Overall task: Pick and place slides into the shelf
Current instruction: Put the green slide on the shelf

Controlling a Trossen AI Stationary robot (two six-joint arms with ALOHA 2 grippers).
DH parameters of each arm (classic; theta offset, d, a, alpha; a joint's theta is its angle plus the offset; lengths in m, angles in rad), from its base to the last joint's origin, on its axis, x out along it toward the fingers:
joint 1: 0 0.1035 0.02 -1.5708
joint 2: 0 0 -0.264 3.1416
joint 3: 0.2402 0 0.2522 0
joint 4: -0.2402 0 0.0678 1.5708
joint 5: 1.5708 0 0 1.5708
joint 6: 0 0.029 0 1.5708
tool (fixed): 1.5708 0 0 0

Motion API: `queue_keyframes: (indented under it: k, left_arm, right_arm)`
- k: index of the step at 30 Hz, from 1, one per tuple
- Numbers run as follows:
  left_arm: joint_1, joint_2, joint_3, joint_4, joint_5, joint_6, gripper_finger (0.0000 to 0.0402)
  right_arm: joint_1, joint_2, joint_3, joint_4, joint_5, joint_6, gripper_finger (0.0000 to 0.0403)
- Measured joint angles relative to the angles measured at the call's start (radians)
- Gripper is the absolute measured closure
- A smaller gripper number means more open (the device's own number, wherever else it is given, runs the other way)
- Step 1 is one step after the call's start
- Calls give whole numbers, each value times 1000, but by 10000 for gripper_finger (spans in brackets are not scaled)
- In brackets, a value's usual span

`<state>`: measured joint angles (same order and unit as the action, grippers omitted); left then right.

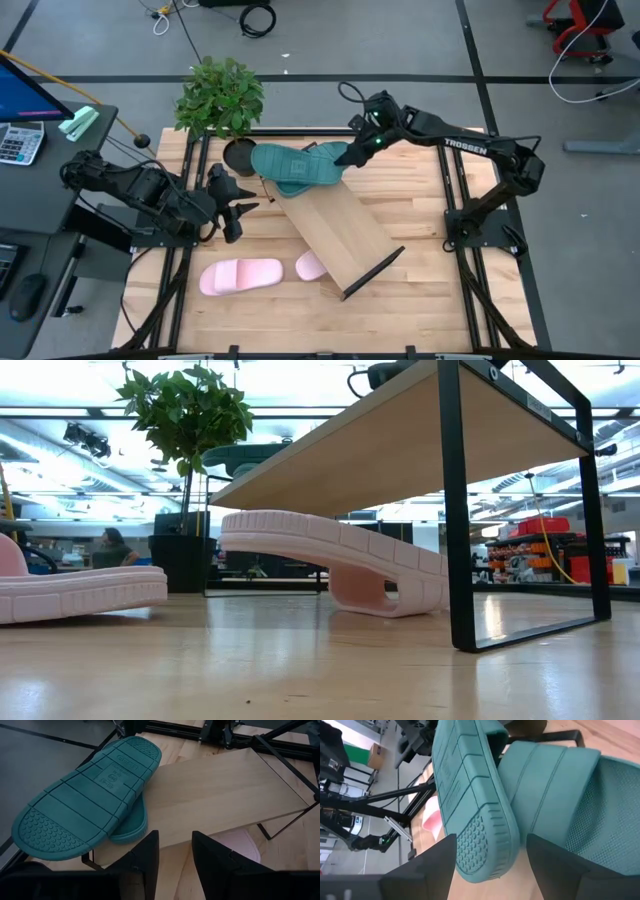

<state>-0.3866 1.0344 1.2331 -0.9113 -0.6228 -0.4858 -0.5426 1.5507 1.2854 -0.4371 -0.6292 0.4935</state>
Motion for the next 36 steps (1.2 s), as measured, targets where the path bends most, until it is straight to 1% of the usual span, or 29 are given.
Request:
queue_keyframes:
  k: [21,25,29,33,36]
  left_arm:
    - [0,0,0,0,0,0,279]
    - [0,0,0,0,0,0,283]
    - [0,0,0,0,0,0,284]
    - [0,0,0,0,0,0,283]
    - [0,0,0,0,0,0,285]
  right_arm:
    - [16,11,0,8,-10,0,163]
    - [16,33,0,7,12,-5,162]
    - [19,54,1,16,5,-6,163]
    - [25,57,1,33,8,-16,169]
    - [28,56,0,50,9,-8,184]
